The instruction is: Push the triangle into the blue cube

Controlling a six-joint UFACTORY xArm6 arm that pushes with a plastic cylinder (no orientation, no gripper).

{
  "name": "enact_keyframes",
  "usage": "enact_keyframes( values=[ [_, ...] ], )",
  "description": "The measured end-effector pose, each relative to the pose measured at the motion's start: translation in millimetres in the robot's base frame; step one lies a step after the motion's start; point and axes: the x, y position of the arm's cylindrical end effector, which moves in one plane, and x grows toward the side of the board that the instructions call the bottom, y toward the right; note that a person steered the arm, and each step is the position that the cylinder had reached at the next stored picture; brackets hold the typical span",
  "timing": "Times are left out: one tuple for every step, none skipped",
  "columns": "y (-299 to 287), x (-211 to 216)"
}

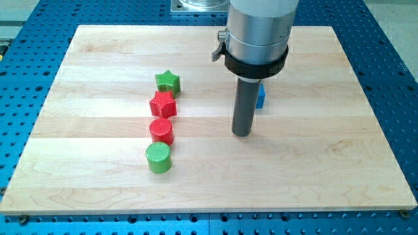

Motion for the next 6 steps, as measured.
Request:
enact_keyframes(
  values=[
    [0,0],
    [0,0],
    [-1,13],
    [37,38],
    [79,3],
    [99,-70]
  ],
)
